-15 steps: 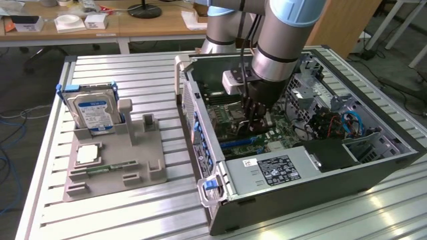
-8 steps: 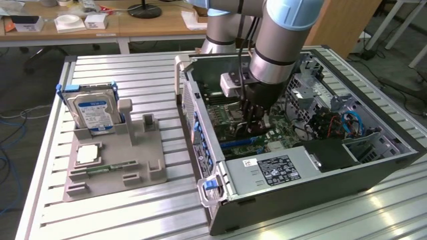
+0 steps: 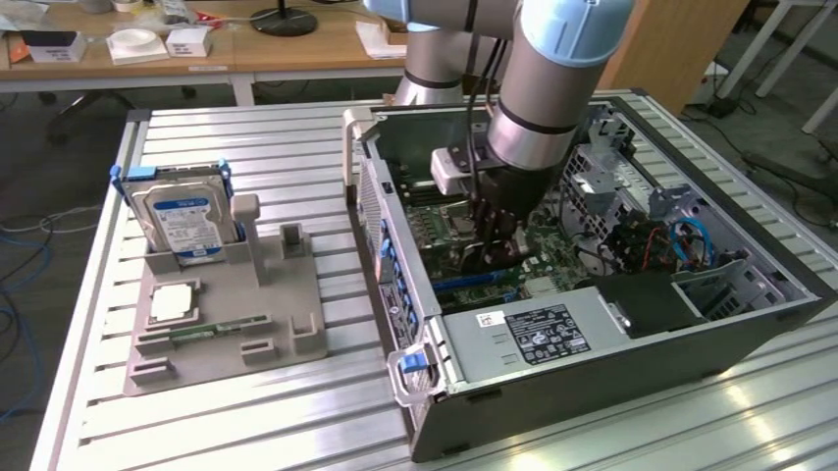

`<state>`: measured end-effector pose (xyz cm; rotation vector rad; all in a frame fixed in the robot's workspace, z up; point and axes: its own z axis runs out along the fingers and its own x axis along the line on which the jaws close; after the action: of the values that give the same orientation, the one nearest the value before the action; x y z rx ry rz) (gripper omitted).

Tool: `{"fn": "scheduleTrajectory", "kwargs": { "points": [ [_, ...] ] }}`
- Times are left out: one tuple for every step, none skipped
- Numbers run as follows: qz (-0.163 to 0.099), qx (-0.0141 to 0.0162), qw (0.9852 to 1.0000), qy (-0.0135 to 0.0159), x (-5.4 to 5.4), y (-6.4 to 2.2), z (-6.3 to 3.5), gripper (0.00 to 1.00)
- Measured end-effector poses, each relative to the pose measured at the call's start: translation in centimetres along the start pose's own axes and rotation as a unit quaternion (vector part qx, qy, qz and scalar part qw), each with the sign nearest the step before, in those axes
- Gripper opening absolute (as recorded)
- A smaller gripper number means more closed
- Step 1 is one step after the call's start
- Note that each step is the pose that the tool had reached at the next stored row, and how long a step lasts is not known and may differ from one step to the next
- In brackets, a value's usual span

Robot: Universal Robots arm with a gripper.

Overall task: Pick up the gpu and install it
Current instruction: 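Insert the gpu into the slot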

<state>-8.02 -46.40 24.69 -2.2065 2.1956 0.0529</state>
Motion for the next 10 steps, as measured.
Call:
{"fn": "scheduleTrajectory", "kwargs": {
  "points": [
    [0.000, 0.0000, 1.0000, 0.0000, 0.00, 0.05, 0.04, 0.27],
    [0.000, 0.0000, 1.0000, 0.0000, 0.01, 0.08, 0.09, 0.27],
    [0.000, 0.0000, 1.0000, 0.0000, 0.01, 0.11, 0.13, 0.27],
    [0.000, 0.0000, 1.0000, 0.0000, 0.01, 0.14, 0.17, 0.27],
    [0.000, 0.0000, 1.0000, 0.0000, 0.01, 0.15, 0.20, 0.27],
    [0.000, -0.0001, 1.0000, 0.0000, 0.01, 0.16, 0.24, 0.27],
    [0.000, -0.0001, 1.0000, 0.0000, 0.01, 0.19, 0.27, 0.27],
    [0.000, -0.0002, 1.0000, 0.0000, 0.01, 0.20, 0.31, 0.27],
    [0.000, -0.0002, 1.0000, -0.0001, 0.01, 0.23, 0.35, 0.27],
    [0.000, -0.0002, 1.0000, 0.0000, 0.02, 0.25, 0.39, 0.27]
  ]
}}
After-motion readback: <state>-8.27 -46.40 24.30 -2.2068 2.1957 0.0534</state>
